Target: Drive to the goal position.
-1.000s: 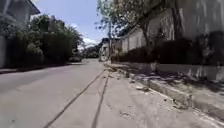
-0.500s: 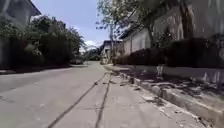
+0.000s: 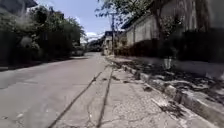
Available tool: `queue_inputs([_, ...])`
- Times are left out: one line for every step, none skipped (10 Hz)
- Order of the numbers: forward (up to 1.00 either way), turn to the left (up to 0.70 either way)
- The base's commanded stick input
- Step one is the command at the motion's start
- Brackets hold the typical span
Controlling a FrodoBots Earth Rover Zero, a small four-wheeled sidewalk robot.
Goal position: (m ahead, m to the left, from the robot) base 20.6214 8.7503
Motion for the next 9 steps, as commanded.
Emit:
queue_inputs([1.0,0.0])
queue_inputs([1.0,0.0])
queue_inputs([1.0,0.0])
queue_inputs([1.0,0.0])
queue_inputs([1.0,0.0])
queue_inputs([1.0,0.0])
queue_inputs([1.0,0.0])
queue_inputs([1.0,0.0])
queue_inputs([1.0,0.0])
